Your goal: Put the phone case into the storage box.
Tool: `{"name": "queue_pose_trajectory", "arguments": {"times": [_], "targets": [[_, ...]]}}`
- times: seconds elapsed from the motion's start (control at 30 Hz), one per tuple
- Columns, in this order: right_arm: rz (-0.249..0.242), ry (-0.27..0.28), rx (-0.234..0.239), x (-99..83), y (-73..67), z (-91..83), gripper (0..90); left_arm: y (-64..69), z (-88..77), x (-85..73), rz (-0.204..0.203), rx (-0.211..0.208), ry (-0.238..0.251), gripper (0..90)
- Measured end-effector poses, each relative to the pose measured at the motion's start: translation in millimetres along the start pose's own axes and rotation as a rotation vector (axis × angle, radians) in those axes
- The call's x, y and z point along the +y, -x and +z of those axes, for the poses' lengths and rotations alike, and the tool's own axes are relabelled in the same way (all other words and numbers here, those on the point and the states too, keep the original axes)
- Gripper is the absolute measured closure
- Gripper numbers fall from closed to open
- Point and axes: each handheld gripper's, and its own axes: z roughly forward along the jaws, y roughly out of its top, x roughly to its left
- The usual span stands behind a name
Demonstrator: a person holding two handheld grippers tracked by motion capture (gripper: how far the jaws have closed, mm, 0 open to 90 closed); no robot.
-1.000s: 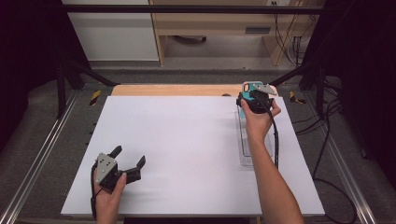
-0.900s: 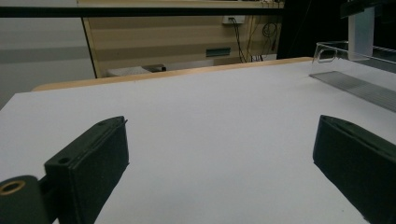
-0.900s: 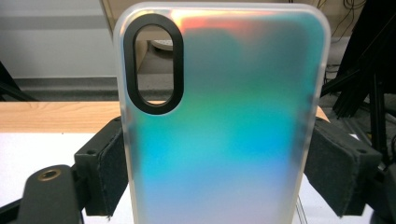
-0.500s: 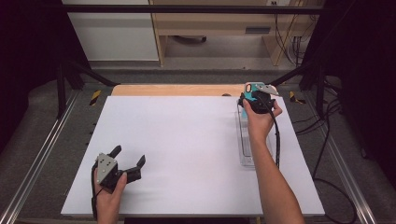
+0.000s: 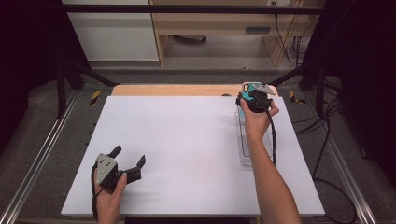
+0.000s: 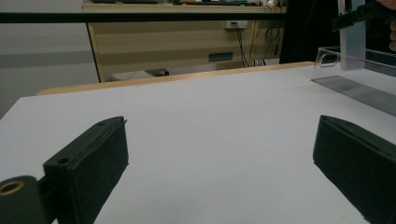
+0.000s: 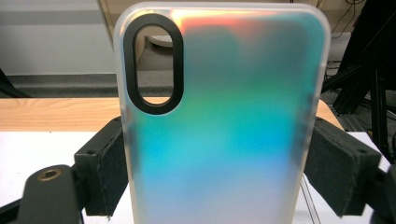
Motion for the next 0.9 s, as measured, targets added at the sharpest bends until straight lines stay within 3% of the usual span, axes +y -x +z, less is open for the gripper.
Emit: {"name": "queue_pose_trajectory", "arguments": {"times": [0.23, 0.47, 0.9], "targets": [[0.006, -0.005, 0.001, 0.5, 0.5, -0.1, 17.6, 0.1, -0.5, 0.1, 0.0, 0.0, 0.001, 3.0], [-0.016, 0.013, 0.001, 15.8, -0.1, -6.3, 17.6, 2.2, 1.4, -0.1, 0.002, -0.01, -0.004, 3.0], [-0.015, -0.022, -0.033, 2.2, 4.3, 16.6, 17.5, 4.0, 2.8, -0.6, 0.006, -0.019, -0.005, 3.0]]}}
